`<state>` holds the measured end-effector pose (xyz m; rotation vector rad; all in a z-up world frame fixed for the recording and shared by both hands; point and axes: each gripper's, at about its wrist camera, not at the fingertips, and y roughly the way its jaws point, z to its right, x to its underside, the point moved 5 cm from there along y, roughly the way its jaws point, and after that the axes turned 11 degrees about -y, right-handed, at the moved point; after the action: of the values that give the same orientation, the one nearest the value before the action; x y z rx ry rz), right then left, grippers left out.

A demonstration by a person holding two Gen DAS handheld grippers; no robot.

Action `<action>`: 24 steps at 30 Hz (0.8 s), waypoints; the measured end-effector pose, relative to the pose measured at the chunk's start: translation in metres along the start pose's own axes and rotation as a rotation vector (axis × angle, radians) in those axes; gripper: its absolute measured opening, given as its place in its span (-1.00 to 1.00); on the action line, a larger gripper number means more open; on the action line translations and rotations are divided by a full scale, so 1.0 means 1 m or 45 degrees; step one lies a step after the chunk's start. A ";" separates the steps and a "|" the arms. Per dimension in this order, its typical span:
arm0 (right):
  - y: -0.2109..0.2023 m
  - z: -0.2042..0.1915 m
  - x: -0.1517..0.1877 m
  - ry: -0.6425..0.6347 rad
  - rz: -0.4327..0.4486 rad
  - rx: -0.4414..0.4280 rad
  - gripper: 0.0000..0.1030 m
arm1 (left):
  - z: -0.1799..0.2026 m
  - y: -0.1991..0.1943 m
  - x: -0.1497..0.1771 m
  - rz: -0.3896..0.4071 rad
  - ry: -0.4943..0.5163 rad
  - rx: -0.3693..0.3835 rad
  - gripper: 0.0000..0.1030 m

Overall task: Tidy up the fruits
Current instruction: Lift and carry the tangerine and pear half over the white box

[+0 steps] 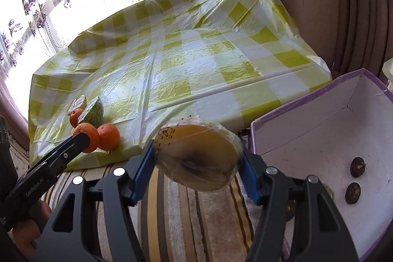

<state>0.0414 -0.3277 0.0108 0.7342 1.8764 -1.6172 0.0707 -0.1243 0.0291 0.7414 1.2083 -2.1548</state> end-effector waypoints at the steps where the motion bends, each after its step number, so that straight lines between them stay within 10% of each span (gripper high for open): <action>1: -0.002 0.008 0.001 0.006 0.004 0.014 0.22 | 0.005 0.002 0.001 -0.007 0.016 0.006 -0.36; 24: -0.025 0.136 0.030 -0.007 -0.156 0.291 0.22 | 0.141 0.061 0.046 -0.165 0.418 0.177 -0.36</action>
<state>0.0105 -0.4644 -0.0104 0.7184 1.7815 -1.9327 0.0534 -0.2841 0.0249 1.1416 1.3073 -2.3040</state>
